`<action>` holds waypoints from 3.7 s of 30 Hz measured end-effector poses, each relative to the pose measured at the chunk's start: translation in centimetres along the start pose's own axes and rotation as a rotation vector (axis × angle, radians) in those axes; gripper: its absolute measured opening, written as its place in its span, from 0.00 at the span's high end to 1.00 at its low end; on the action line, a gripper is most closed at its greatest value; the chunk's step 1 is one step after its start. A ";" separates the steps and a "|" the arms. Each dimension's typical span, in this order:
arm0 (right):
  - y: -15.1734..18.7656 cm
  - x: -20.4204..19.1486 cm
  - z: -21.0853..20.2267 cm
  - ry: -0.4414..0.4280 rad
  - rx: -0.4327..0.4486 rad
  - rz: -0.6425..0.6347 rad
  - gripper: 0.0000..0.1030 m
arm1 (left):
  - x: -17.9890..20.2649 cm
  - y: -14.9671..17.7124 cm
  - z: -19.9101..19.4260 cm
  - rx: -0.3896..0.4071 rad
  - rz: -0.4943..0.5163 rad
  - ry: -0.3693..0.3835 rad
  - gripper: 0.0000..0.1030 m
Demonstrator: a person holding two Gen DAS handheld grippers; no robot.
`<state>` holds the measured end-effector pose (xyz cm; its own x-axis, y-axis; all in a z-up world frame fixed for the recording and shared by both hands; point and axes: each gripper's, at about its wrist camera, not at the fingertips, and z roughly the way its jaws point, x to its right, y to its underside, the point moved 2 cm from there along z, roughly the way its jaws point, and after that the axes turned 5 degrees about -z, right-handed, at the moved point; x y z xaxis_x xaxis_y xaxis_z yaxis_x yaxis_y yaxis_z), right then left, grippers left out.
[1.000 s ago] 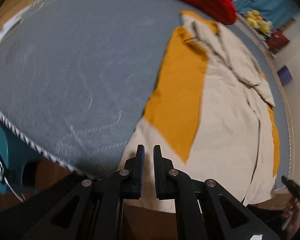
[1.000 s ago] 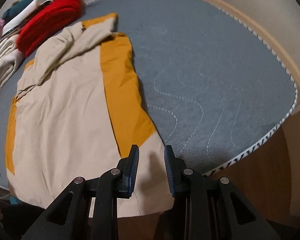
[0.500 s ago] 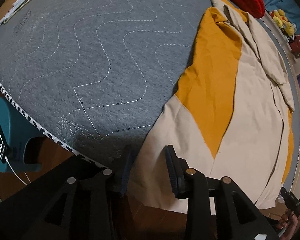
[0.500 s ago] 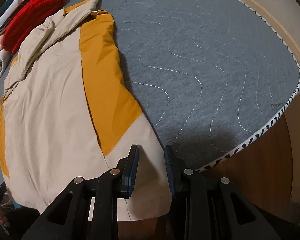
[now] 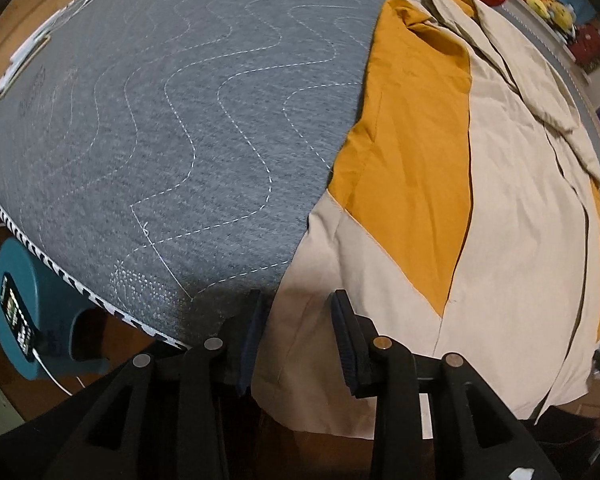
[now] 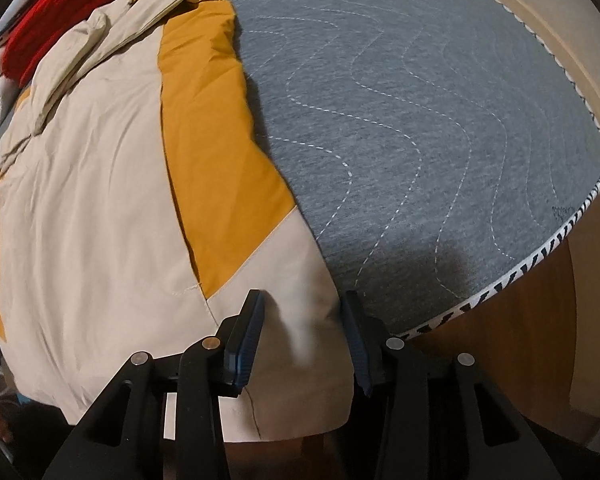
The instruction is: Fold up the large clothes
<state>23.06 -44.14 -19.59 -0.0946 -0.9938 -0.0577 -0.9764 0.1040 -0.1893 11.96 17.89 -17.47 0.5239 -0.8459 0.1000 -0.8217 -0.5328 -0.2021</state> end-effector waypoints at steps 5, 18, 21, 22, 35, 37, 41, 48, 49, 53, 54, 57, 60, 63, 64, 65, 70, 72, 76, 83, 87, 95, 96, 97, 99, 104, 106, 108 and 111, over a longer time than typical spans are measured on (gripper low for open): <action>0.1 -0.8 -0.1 0.005 0.004 -0.042 0.79 | 0.4 0.2 -0.1 0.007 0.058 -0.034 0.88; 0.6 -0.1 -2.5 -0.082 0.051 -0.008 0.89 | 0.1 0.9 -1.0 -0.021 0.038 0.040 0.89; 0.8 0.5 -0.3 -0.039 -0.024 -0.001 0.73 | 0.0 0.9 -0.2 -0.052 -0.001 0.047 0.87; 0.5 0.5 0.0 -0.037 -0.026 0.001 0.73 | 0.0 1.0 -0.3 -0.052 0.001 0.047 0.87; 0.8 -1.2 -3.5 -0.076 0.107 -0.051 0.97 | 1.1 1.0 -3.8 0.055 0.058 0.091 0.98; 0.9 -1.1 -5.0 -0.104 0.143 -0.045 0.97 | 1.3 1.2 -5.5 0.071 0.057 0.149 0.98; 1.0 -1.2 -9.2 -0.196 0.228 -0.062 0.97 | 1.6 1.0 -9.4 0.104 0.078 0.259 0.99; 1.3 -1.4 -16.8 -0.303 0.351 -0.098 0.98 | 2.2 0.6 -16.6 0.184 0.158 0.364 0.99; 1.4 -1.2 -17.8 -0.318 0.366 -0.094 0.98 | 2.1 0.7 -17.7 0.196 0.175 0.376 0.99; 2.7 -0.6 -21.9 -0.375 0.427 -0.095 0.98 | 0.7 1.4 -20.4 0.203 0.202 0.429 0.99; 2.8 -0.5 -22.4 -0.381 0.435 -0.100 0.98 | 0.1 1.8 -21.1 0.198 0.204 0.439 0.99; 4.7 -0.1 -25.1 -0.403 0.460 -0.117 0.98 | -2.3 3.8 -23.2 0.178 0.213 0.475 0.99; 6.6 0.6 -27.3 -0.427 0.473 -0.125 0.98 | -3.7 5.5 -25.4 0.167 0.215 0.506 0.99; 9.5 2.6 -29.9 -0.446 0.499 -0.113 0.98 | -4.9 6.2 -27.2 0.169 0.194 0.539 0.99; 9.9 3.0 -30.2 -0.447 0.502 -0.107 0.98 | -5.0 5.9 -27.3 0.168 0.183 0.548 0.99; 10.2 3.7 -30.6 -0.453 0.505 -0.093 0.98 | -4.7 5.5 -27.2 0.166 0.175 0.555 0.99; 6.4 4.0 -28.7 -0.438 0.485 -0.058 0.98 | -1.8 -0.4 -23.7 0.172 0.154 0.565 0.99; 3.3 3.3 -27.2 -0.452 0.476 -0.041 0.98 | -0.4 -4.4 -20.6 0.161 0.106 0.574 0.99; -5.2 1.1 -22.3 -0.423 0.445 -0.001 0.98 | 1.7 -11.1 -14.5 0.158 0.020 0.564 0.99; -17.1 -1.5 -11.7 -0.336 0.400 0.068 0.89 | 3.0 -17.7 -5.6 0.103 -0.089 0.522 0.89; -19.5 -1.5 -9.4 -0.305 0.364 0.082 0.88 | 1.5 -18.1 -6.1 0.152 -0.054 0.468 0.87; -19.7 -2.0 -8.8 -0.287 0.305 -0.041 0.73 | 0.7 -16.0 -5.6 0.119 -0.060 0.448 0.80; -19.4 -2.4 -8.4 -0.298 0.286 -0.057 0.73 | 0.8 -15.7 -5.5 0.113 -0.058 0.446 0.80; -18.9 -2.7 -8.0 -0.300 0.274 -0.075 0.72 | 1.0 -15.4 -5.3 0.103 -0.065 0.449 0.80; -18.0 -3.1 -7.1 -0.284 0.259 -0.106 0.72 | 1.2 -15.2 -4.7 0.077 -0.082 0.448 0.77; -16.9 -3.0 -4.0 -0.268 0.151 -0.079 0.72 | 1.7 -15.5 -2.7 0.002 -0.056 0.371 0.67; -16.8 -2.9 -3.2 -0.226 0.129 -0.083 0.72 | 1.7 -15.9 -2.0 -0.019 -0.068 0.360 0.66; -16.9 -2.8 -2.4 -0.217 0.101 -0.078 0.72 | 1.9 -16.3 -1.3 -0.037 -0.082 0.360 0.66; -17.4 -2.7 -1.7 -0.211 0.086 -0.064 0.72 | 2.6 -16.8 -0.5 -0.050 -0.071 0.337 0.66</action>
<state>40.01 -43.34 -14.50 0.0188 -0.9694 -0.2446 -0.9580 0.0525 -0.2820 27.03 24.58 -13.32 0.4834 -0.7626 0.4299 -0.8003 -0.5839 -0.1359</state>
